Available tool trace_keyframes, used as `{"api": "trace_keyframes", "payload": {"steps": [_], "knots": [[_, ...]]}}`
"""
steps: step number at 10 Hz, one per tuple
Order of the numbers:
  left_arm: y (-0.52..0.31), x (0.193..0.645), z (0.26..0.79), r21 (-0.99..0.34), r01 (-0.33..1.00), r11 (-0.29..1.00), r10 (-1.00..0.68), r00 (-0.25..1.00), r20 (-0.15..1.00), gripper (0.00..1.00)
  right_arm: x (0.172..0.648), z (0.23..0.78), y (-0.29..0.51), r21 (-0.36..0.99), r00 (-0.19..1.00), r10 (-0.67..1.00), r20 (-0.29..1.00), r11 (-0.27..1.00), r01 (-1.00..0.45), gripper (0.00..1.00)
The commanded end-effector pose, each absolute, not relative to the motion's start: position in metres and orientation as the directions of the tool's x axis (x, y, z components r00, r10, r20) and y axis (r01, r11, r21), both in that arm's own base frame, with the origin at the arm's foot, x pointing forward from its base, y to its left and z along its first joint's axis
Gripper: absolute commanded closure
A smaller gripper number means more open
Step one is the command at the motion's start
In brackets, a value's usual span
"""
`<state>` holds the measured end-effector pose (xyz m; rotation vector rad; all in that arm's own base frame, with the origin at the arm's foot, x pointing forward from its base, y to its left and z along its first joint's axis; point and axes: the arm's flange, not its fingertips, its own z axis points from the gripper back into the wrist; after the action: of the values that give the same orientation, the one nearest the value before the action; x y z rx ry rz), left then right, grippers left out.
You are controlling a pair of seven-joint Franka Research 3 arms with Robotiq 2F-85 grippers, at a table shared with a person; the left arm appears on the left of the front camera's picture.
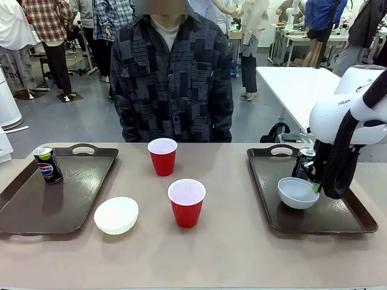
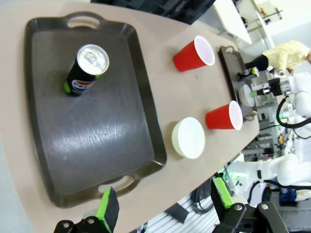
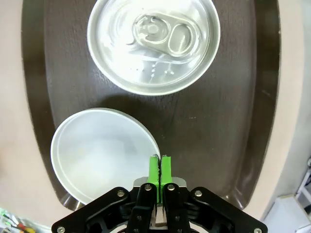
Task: Prepare tableware on both trays.
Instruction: Pick up a Picnic Bowl from the table and place it on a Handle tray.
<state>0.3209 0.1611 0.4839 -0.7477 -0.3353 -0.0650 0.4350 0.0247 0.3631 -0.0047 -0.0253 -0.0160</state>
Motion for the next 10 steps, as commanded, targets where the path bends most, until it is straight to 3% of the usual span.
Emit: {"api": "trace_keyframes", "payload": {"steps": [1, 2, 3, 4, 5, 6, 8, 9, 10], "knots": [[0.162, 0.321, 0.485, -0.663, 0.178, 0.728, 0.072, 0.941, 0.331, 0.00, 0.445, 0.358, 0.027, -0.061, 0.999, -0.030, 0.015, 0.998, 0.031, 0.89], [0.162, 0.321, 0.485, -0.663, 0.178, 0.728, 0.072, 0.941, 0.331, 0.00, 0.445, 0.357, 0.027, -0.064, 0.999, -0.029, 0.012, 0.997, 0.030, 0.41], [0.162, 0.321, 0.485, -0.663, 0.178, 0.728, 0.072, 0.941, 0.331, 0.00, 0.442, 0.363, 0.029, -0.070, 0.999, -0.023, 0.024, 0.997, 0.024, 0.32], [0.162, 0.321, 0.485, -0.663, 0.178, 0.728, 0.072, 0.941, 0.331, 0.00, 0.436, 0.373, 0.032, -0.073, 0.999, -0.021, 0.035, 0.997, 0.024, 0.00], [0.162, 0.321, 0.485, -0.663, 0.178, 0.728, 0.072, 0.941, 0.331, 0.00, 0.429, 0.386, 0.035, -0.071, 0.999, -0.014, 0.035, 0.997, 0.017, 0.13], [0.162, 0.321, 0.485, -0.663, 0.178, 0.728, 0.072, 0.941, 0.331, 0.00, 0.419, 0.400, 0.040, -0.054, 1.000, 0.009, 0.022, 0.998, -0.007, 0.00], [0.162, 0.321, 0.485, -0.663, 0.178, 0.728, 0.072, 0.941, 0.331, 0.00, 0.401, 0.429, 0.046, -0.044, 0.999, 0.042, 0.010, 0.998, -0.042, 0.00], [0.162, 0.321, 0.485, -0.663, 0.178, 0.728, 0.072, 0.941, 0.331, 0.00, 0.394, 0.443, 0.048, -0.025, 0.998, 0.056, -0.005, 0.998, -0.056, 0.24], [0.162, 0.321, 0.485, -0.663, 0.178, 0.728, 0.072, 0.941, 0.331, 0.00, 0.386, 0.460, 0.049, -0.006, 0.999, 0.049, -0.013, 0.999, -0.049, 0.14]]}}
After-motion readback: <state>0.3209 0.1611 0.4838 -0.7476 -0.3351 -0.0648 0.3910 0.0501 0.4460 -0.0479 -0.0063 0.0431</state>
